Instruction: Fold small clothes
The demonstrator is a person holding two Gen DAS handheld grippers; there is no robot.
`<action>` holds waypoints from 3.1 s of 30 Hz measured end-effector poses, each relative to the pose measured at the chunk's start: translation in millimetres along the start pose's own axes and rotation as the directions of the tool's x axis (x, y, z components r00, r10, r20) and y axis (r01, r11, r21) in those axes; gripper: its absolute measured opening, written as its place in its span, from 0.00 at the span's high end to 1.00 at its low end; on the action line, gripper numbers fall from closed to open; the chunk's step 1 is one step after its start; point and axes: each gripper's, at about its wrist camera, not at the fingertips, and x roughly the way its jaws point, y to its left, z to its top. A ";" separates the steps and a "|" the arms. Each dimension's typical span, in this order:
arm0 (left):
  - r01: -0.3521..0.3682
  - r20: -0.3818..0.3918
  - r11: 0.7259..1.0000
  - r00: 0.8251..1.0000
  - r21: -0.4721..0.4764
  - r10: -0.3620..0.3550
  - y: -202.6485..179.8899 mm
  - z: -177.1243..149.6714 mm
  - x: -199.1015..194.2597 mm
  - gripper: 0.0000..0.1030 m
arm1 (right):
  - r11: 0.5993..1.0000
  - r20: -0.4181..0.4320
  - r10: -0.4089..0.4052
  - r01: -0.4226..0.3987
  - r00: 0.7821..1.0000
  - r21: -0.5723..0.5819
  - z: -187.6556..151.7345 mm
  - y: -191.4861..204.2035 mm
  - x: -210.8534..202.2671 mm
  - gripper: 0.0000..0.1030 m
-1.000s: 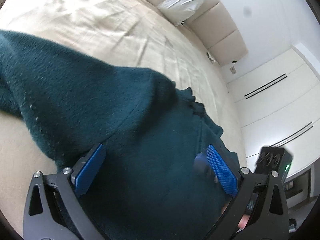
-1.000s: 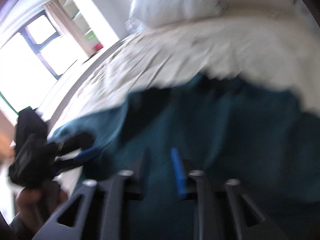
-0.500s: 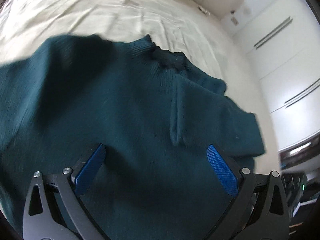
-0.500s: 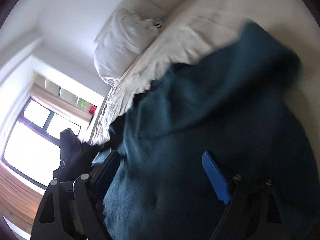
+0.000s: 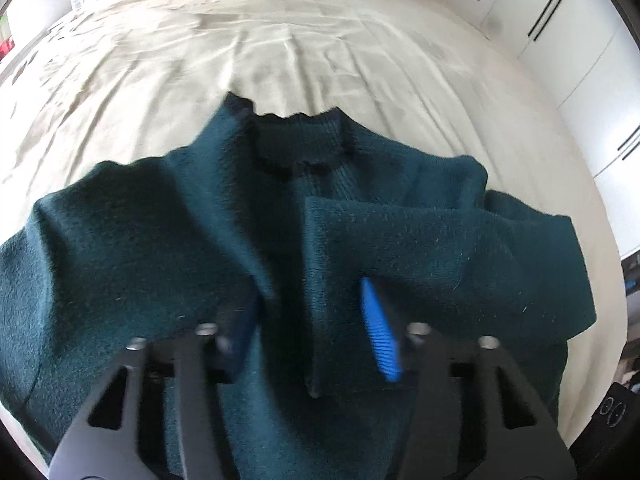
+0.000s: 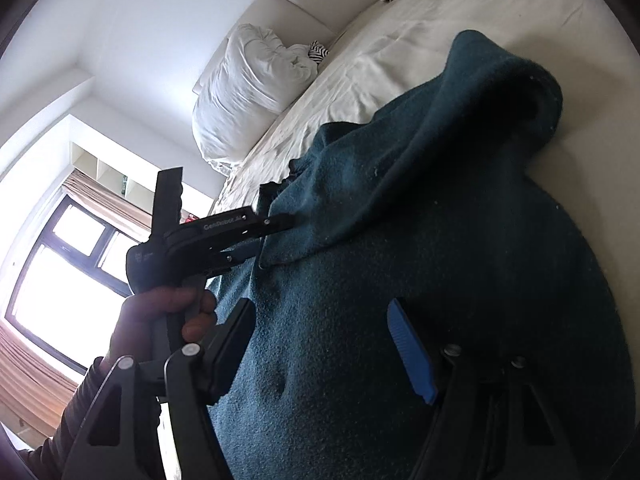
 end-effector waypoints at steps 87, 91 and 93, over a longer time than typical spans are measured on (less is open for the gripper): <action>0.106 0.106 0.993 0.989 -0.051 -0.100 118.3 -51.8 -74.9 0.95 | 0.972 0.188 0.074 -0.113 0.979 0.206 42.2 -23.7 -44.3 0.16; 0.118 0.079 0.991 0.990 -0.062 -0.113 122.4 -53.5 -64.9 0.95 | 0.938 0.256 0.046 -0.130 0.966 0.322 58.6 -44.6 -46.3 0.13; 0.113 0.074 0.992 0.991 -0.054 -0.109 123.4 -54.6 -58.8 0.94 | 0.919 0.262 0.029 -0.129 0.965 0.373 61.4 -56.2 -44.2 0.13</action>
